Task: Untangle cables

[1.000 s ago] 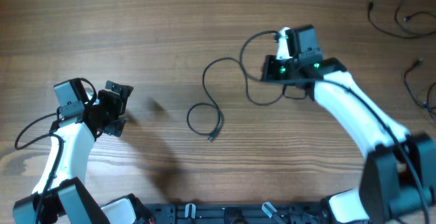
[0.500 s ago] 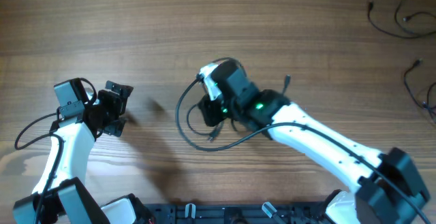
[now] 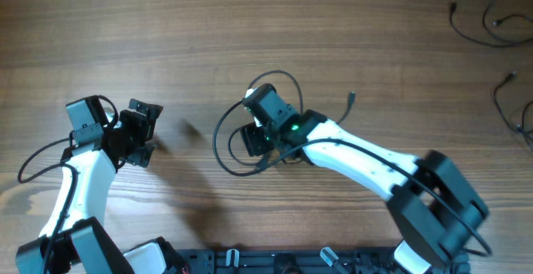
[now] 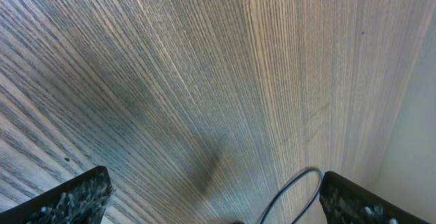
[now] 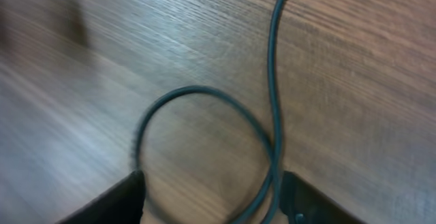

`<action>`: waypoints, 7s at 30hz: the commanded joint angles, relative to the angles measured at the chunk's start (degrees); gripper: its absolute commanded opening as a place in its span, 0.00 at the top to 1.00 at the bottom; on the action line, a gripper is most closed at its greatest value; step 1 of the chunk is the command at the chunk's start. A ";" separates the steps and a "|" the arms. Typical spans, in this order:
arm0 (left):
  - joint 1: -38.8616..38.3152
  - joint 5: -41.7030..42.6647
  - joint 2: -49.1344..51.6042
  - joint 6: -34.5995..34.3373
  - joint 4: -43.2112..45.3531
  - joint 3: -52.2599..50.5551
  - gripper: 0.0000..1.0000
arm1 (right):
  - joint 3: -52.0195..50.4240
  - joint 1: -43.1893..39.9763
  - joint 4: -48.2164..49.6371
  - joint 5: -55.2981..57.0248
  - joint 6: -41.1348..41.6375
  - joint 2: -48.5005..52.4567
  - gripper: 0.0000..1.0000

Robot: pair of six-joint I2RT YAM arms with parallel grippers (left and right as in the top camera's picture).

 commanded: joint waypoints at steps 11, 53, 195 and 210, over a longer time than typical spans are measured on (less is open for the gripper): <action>0.35 -0.57 -0.70 1.11 0.00 0.55 0.00 | 0.00 -0.81 0.42 8.85 -6.05 7.78 0.96; 0.35 -0.57 -0.70 1.11 0.00 0.55 0.00 | -0.35 -24.63 -4.98 -5.88 -15.74 0.26 0.00; -3.67 2.21 -49.81 26.38 -11.93 2.58 0.00 | -7.13 -52.70 -5.84 -15.34 -79.73 -103.56 0.00; -5.49 2.21 -49.77 26.38 -12.46 2.58 0.00 | -7.65 -49.64 -6.86 -14.03 -84.43 -103.56 0.00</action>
